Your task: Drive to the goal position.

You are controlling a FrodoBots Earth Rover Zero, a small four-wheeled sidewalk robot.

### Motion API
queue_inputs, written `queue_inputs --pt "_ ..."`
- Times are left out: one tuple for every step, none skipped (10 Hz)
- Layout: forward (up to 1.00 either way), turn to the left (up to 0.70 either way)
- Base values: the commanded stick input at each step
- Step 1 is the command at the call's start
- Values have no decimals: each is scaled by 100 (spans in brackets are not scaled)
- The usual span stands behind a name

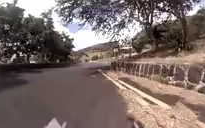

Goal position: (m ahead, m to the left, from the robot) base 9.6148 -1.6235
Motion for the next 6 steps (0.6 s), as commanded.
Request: queue_inputs --pt "85 0" --pt "85 0" --pt "85 0" --pt "85 0" --pt "85 0" --pt "85 0"
